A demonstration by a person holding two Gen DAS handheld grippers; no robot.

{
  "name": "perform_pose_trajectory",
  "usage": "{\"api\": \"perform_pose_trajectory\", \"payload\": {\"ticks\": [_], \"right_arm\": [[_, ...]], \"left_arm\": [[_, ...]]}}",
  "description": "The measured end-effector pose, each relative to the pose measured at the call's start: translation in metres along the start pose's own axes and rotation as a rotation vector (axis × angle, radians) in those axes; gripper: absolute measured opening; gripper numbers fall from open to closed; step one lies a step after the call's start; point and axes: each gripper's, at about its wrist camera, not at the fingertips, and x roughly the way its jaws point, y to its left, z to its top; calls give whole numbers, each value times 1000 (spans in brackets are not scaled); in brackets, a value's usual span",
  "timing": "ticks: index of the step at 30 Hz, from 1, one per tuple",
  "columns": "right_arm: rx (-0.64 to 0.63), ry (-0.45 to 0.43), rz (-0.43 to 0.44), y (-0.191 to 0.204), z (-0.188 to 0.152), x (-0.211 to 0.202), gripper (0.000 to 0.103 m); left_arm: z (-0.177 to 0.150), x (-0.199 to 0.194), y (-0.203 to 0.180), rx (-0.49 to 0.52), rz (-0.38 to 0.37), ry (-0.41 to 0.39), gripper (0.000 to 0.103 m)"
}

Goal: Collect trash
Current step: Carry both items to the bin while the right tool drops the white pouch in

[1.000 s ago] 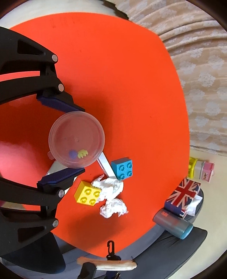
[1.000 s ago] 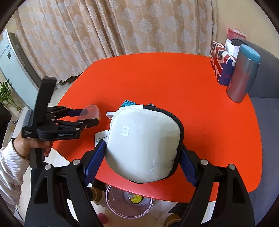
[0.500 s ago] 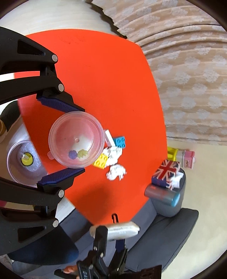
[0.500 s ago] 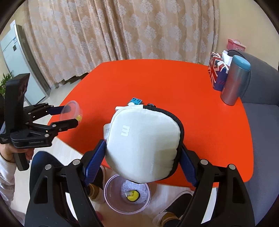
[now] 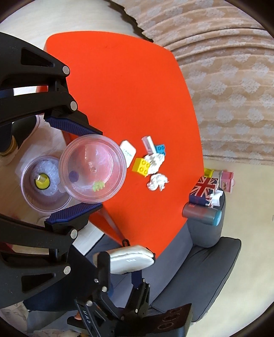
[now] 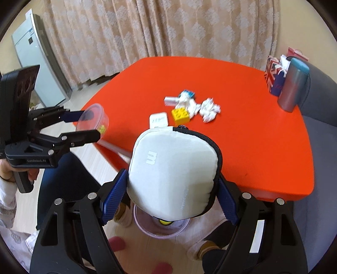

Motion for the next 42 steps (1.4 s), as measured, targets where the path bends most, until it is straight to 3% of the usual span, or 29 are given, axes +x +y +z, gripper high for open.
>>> {"api": "perform_pose_trajectory", "payload": {"ticks": [12, 15, 24, 42], "right_arm": [[-28, 95, 69, 20, -27, 32, 79], [-34, 110, 80, 23, -27, 38, 86], [0, 89, 56, 14, -22, 35, 94], [59, 49, -4, -5, -14, 17, 97]], "left_arm": [[-28, 5, 0, -27, -21, 41, 59], [-29, 4, 1, -28, -21, 42, 59], [-32, 6, 4, -30, -22, 52, 59], [-32, 18, -12, 18, -58, 95, 59]]}}
